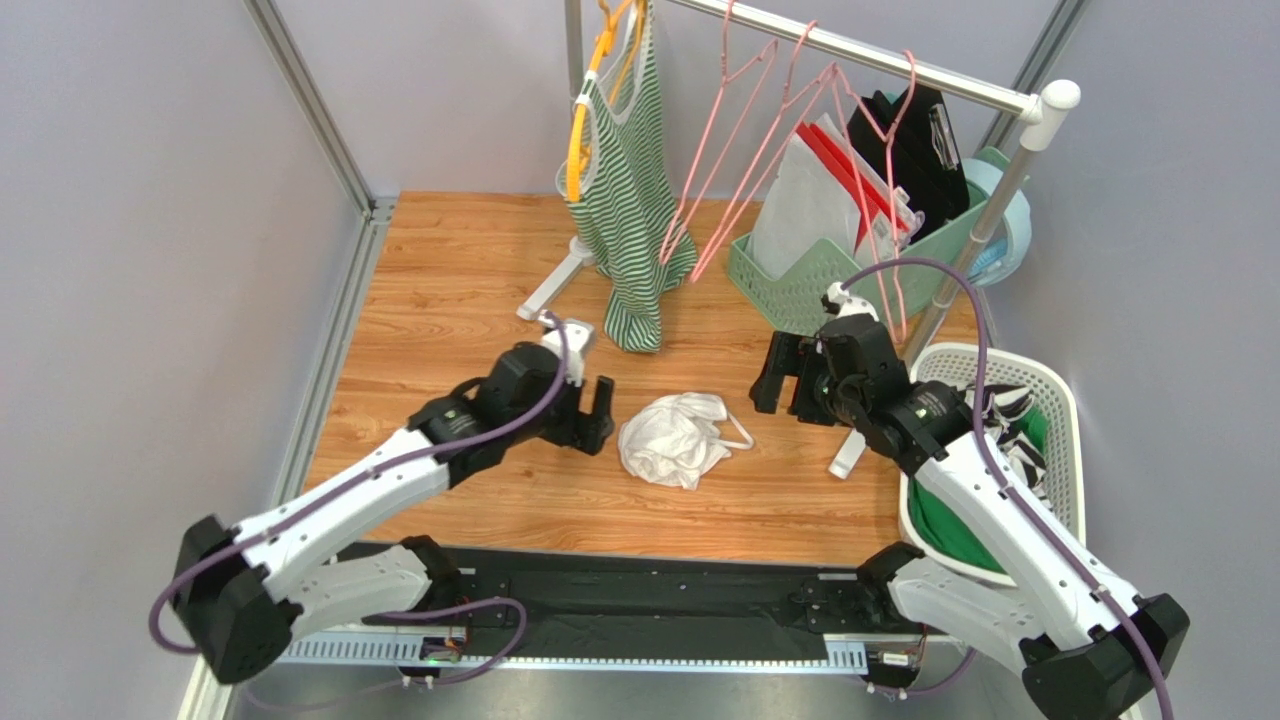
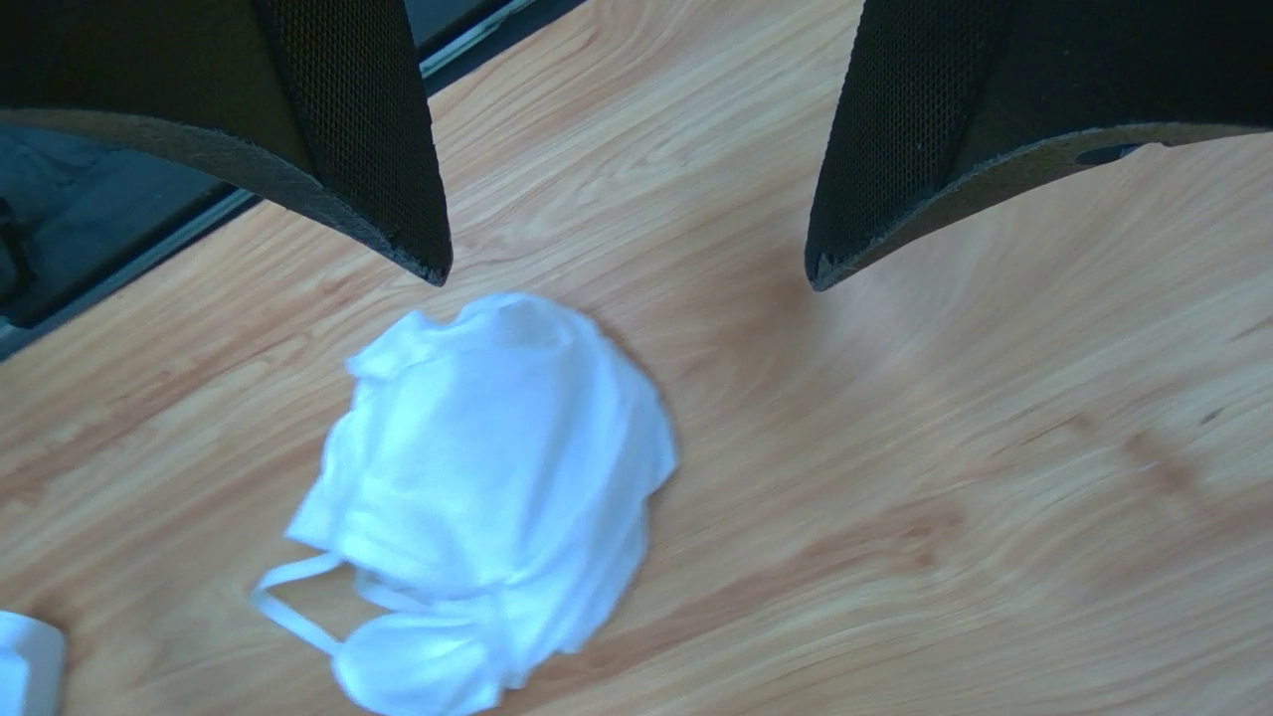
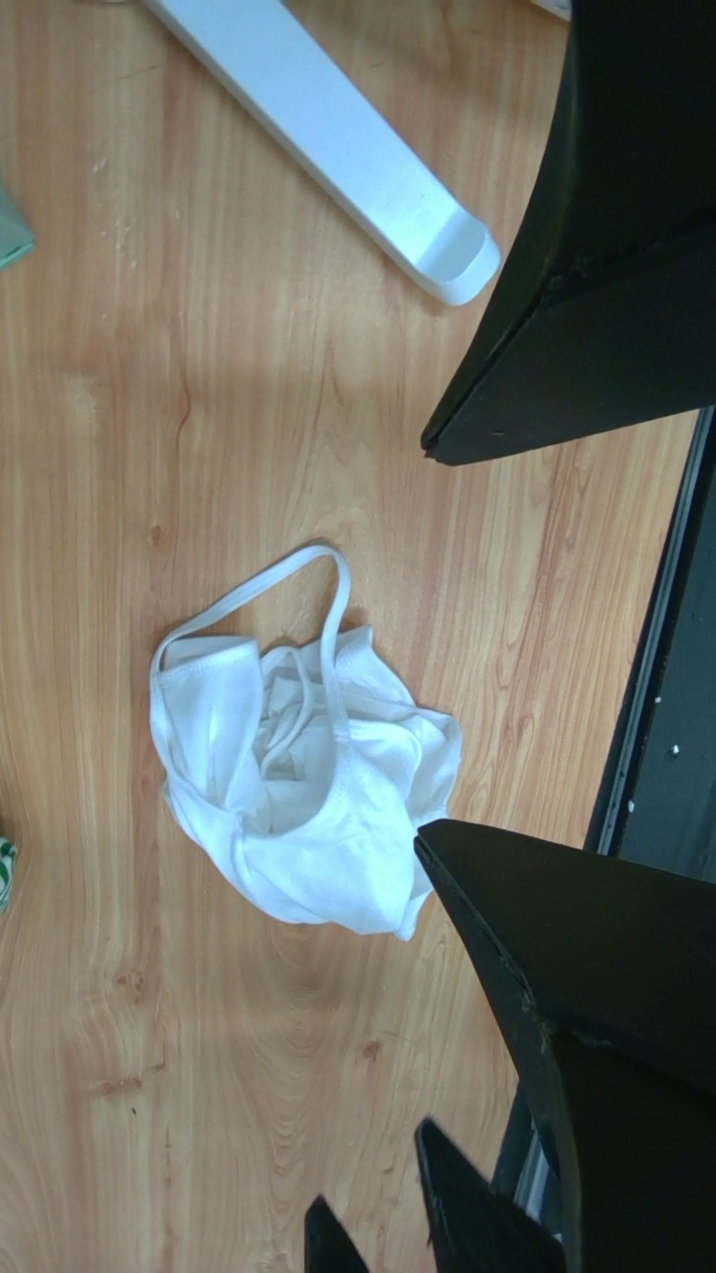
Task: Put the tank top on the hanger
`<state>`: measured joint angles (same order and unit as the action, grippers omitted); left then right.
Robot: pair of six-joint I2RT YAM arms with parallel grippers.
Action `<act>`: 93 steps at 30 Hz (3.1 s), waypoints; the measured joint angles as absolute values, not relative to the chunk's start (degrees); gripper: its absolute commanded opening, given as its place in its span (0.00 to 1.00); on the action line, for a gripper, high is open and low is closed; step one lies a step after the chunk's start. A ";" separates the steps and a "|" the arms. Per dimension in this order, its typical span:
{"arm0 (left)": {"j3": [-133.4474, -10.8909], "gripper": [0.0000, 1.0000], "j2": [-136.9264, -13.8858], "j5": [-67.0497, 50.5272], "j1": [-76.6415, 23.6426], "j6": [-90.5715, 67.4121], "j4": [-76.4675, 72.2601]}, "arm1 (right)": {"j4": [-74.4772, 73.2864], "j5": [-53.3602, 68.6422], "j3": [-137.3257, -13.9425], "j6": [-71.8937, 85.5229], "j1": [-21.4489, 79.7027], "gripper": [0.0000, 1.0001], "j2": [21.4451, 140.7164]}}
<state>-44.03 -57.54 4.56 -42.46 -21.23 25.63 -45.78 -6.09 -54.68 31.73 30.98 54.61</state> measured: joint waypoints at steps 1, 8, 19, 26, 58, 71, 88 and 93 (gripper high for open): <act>-45.17 0.92 -61.08 3.88 -43.99 -21.56 23.94 | -46.15 -6.07 -54.50 32.18 30.57 0.96 54.48; -54.76 0.91 -80.99 -1.37 -46.02 -23.03 13.78 | -46.46 -5.43 -54.22 35.77 30.44 0.96 52.60; -66.06 0.67 -99.42 -7.97 -46.02 -24.53 10.17 | -47.07 -5.65 -52.53 37.95 30.44 0.95 48.40; -66.15 0.44 -100.97 -9.93 -46.04 -24.77 12.58 | -47.33 -6.26 -52.53 38.35 30.44 0.95 47.86; -66.24 0.00 -98.70 -9.96 -45.56 -29.80 18.39 | -47.18 -7.07 -51.94 38.35 30.44 0.96 47.13; -53.98 0.12 -67.07 -5.30 -44.91 -32.75 15.22 | -46.15 -7.38 -51.16 38.15 30.44 0.96 48.80; -46.24 0.92 -62.35 4.91 -38.39 -35.62 33.26 | -47.83 -5.32 -50.39 34.98 30.44 0.97 47.83; -48.38 0.92 -62.52 2.74 -31.00 -32.82 31.20 | -49.15 0.67 -50.41 31.40 30.44 0.92 42.78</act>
